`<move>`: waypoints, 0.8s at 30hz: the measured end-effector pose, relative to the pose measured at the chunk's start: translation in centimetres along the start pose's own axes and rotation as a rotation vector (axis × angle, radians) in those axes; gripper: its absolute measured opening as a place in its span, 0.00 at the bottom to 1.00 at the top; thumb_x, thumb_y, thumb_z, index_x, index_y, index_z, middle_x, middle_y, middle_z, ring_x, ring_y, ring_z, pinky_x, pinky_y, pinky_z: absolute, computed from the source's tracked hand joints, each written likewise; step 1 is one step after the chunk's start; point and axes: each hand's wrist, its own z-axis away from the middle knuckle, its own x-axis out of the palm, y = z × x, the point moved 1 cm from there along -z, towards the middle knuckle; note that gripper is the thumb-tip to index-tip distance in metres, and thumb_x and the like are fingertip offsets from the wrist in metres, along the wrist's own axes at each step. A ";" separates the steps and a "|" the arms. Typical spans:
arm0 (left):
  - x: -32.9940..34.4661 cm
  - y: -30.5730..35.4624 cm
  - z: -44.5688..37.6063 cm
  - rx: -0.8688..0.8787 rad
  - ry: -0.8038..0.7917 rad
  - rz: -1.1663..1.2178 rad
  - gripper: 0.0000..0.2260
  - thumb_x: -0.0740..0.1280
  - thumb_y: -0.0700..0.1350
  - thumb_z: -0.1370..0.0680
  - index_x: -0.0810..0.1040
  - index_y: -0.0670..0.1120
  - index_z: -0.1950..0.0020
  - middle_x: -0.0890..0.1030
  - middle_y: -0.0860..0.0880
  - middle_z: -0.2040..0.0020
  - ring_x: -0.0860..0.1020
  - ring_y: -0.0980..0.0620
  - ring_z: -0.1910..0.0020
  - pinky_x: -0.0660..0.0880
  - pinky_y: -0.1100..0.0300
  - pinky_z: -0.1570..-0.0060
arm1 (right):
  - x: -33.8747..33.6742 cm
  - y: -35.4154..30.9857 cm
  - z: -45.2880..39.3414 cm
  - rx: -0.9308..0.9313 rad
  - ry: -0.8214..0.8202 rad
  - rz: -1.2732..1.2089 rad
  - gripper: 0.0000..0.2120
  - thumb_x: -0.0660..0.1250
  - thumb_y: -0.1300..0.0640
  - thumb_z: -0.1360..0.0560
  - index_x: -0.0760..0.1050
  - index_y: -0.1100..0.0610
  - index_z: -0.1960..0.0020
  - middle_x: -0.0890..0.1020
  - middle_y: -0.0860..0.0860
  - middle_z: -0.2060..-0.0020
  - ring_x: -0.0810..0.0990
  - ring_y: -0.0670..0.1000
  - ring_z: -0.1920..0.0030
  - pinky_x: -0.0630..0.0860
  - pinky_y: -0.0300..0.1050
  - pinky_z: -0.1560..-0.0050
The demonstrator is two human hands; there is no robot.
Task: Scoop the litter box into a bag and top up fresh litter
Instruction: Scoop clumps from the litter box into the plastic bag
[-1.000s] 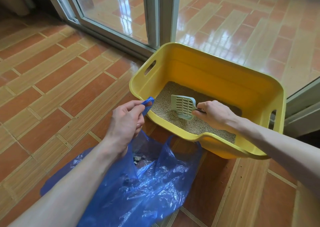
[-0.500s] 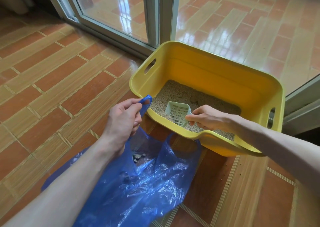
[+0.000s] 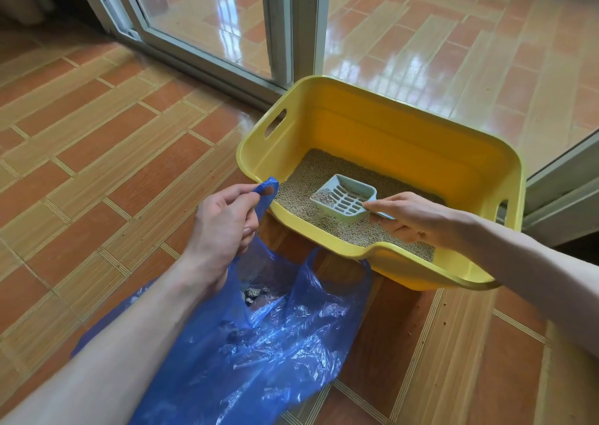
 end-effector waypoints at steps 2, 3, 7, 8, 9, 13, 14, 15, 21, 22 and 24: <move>0.0 -0.1 -0.1 -0.002 -0.003 0.003 0.12 0.60 0.40 0.15 0.84 0.42 0.43 0.62 0.51 0.76 0.56 0.56 0.81 0.54 0.68 0.80 | 0.1 -0.1 0.2 -0.003 0.032 0.003 0.15 0.62 0.45 0.17 0.73 0.56 0.55 0.62 0.47 0.73 0.57 0.47 0.76 0.54 0.39 0.78; 0.0 -0.1 -0.1 -0.003 -0.005 0.003 0.12 0.60 0.41 0.15 0.84 0.42 0.44 0.62 0.51 0.76 0.56 0.56 0.81 0.54 0.68 0.80 | 0.2 -0.2 0.2 -0.008 0.056 0.014 0.16 0.62 0.45 0.17 0.72 0.55 0.57 0.63 0.47 0.74 0.58 0.47 0.76 0.55 0.39 0.77; 0.1 -0.3 -0.2 -0.002 -0.011 0.002 0.12 0.60 0.41 0.15 0.84 0.43 0.45 0.62 0.51 0.76 0.56 0.56 0.81 0.53 0.68 0.79 | 0.7 -0.2 0.4 -0.064 0.107 0.074 0.18 0.59 0.46 0.17 0.68 0.54 0.61 0.65 0.47 0.75 0.60 0.48 0.76 0.58 0.39 0.76; 0.1 -0.3 -0.2 -0.001 -0.013 0.004 0.12 0.60 0.41 0.16 0.84 0.43 0.45 0.62 0.51 0.76 0.56 0.56 0.81 0.53 0.68 0.79 | 0.8 -0.2 0.5 -0.079 0.111 0.090 0.18 0.58 0.46 0.16 0.68 0.54 0.61 0.66 0.46 0.76 0.60 0.47 0.76 0.58 0.39 0.77; 0.1 -0.3 -0.2 -0.001 -0.015 0.005 0.12 0.61 0.41 0.16 0.84 0.43 0.45 0.62 0.51 0.77 0.56 0.56 0.81 0.53 0.68 0.79 | 0.9 -0.2 0.6 -0.090 0.115 0.098 0.18 0.58 0.46 0.16 0.68 0.54 0.61 0.66 0.46 0.76 0.60 0.47 0.76 0.59 0.39 0.77; 0.1 -0.4 -0.2 -0.001 -0.015 0.003 0.12 0.60 0.41 0.15 0.84 0.44 0.45 0.62 0.51 0.77 0.55 0.55 0.81 0.53 0.68 0.79 | 1.2 -0.4 0.7 -0.134 0.146 0.106 0.19 0.59 0.46 0.16 0.69 0.56 0.62 0.67 0.46 0.77 0.61 0.46 0.77 0.59 0.38 0.78; 0.1 -0.4 -0.2 -0.001 -0.015 -0.002 0.12 0.60 0.41 0.15 0.84 0.44 0.45 0.62 0.51 0.76 0.55 0.55 0.81 0.53 0.68 0.79 | 1.2 -0.4 0.7 -0.150 0.148 0.113 0.19 0.59 0.46 0.16 0.69 0.56 0.62 0.67 0.46 0.77 0.62 0.46 0.77 0.60 0.38 0.78; 0.0 -0.3 -0.2 -0.002 -0.014 -0.002 0.12 0.60 0.41 0.15 0.84 0.44 0.45 0.62 0.51 0.76 0.55 0.55 0.81 0.53 0.68 0.79 | 1.3 -0.5 0.8 -0.161 0.146 0.118 0.20 0.59 0.46 0.16 0.70 0.56 0.62 0.68 0.46 0.77 0.62 0.46 0.77 0.60 0.37 0.78; 0.1 -0.3 -0.2 0.001 -0.015 -0.002 0.12 0.60 0.41 0.16 0.84 0.43 0.45 0.62 0.51 0.76 0.56 0.56 0.81 0.53 0.68 0.79 | 1.5 -0.2 0.4 -0.163 0.167 0.127 0.20 0.61 0.44 0.17 0.71 0.55 0.63 0.69 0.43 0.77 0.63 0.44 0.77 0.61 0.36 0.77; 0.1 -0.4 -0.3 0.002 -0.015 -0.003 0.12 0.60 0.41 0.16 0.84 0.44 0.45 0.62 0.51 0.76 0.56 0.56 0.81 0.53 0.68 0.79 | 1.6 -0.2 0.3 -0.164 0.167 0.122 0.20 0.61 0.44 0.17 0.71 0.55 0.63 0.69 0.44 0.77 0.63 0.44 0.78 0.61 0.36 0.77; 0.0 -0.4 -0.2 0.005 -0.015 0.000 0.12 0.60 0.41 0.15 0.84 0.44 0.45 0.63 0.51 0.76 0.56 0.55 0.81 0.53 0.68 0.79 | 1.6 -0.1 0.2 -0.172 0.167 0.134 0.21 0.61 0.45 0.17 0.71 0.55 0.64 0.69 0.43 0.78 0.63 0.44 0.78 0.61 0.36 0.77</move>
